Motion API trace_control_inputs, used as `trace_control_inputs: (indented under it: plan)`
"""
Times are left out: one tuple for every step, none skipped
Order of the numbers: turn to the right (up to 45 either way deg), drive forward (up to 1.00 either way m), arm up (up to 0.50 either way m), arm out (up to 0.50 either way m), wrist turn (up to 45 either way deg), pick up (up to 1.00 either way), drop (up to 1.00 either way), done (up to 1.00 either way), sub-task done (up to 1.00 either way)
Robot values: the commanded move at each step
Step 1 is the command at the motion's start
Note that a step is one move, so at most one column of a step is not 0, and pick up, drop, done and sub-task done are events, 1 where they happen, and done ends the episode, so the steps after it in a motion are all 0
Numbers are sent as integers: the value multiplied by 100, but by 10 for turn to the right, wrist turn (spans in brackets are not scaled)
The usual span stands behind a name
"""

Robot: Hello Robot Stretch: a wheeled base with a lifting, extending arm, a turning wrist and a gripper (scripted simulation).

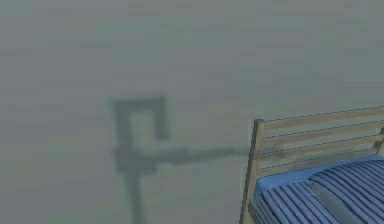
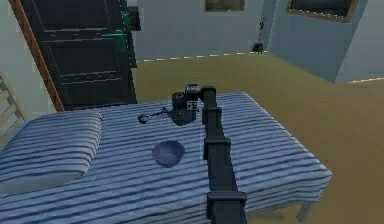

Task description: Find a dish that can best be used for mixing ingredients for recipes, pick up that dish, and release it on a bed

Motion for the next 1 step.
trace_control_inputs:
  plan:
    - [0,0,0,0,0,0,0,100,0]
